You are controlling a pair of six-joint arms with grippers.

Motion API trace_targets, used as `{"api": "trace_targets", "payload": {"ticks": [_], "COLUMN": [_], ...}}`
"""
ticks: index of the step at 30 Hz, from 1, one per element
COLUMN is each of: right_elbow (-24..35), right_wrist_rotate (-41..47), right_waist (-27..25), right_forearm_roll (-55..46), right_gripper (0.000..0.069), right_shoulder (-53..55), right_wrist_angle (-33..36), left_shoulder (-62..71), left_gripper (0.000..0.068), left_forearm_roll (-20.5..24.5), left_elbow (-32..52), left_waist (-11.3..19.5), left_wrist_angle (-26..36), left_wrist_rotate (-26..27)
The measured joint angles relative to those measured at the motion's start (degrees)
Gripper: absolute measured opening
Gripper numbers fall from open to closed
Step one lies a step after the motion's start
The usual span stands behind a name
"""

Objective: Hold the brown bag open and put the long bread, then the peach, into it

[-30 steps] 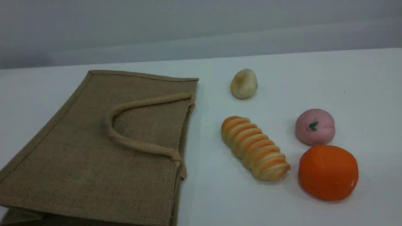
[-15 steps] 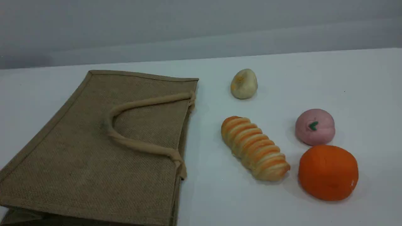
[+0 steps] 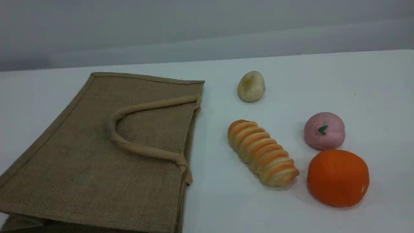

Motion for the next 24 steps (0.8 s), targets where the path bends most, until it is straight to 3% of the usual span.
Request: {"api": "trace_targets", "payload": {"ticks": [5,14,24], "right_elbow": [-8.2,-23.1,-28.0], "right_wrist_rotate": [1.2,2.2,2.1], "right_waist": [0.0,0.0,0.0], "right_forearm_roll": [0.0,0.3,0.0], "right_gripper": [0.0565,0.0565,0.0565], "right_shoulder": [10.7,31.6,48.1], "right_wrist_angle": [-3.4,-4.2,-3.6], "left_shoulder": [10.5,32.3,55.0], "left_gripper": [0.0519,0.0519,0.0519], "left_forearm_roll": [-0.1,-0.1,0.0], "left_elbow": [-8.3,-24.2,-34.1], "left_waist": [0.0,0.0,0.0], "left_wrist_angle": [0.1,0.2,2.5], "left_wrist_rotate": [-4.0,-5.9,-5.9]}}
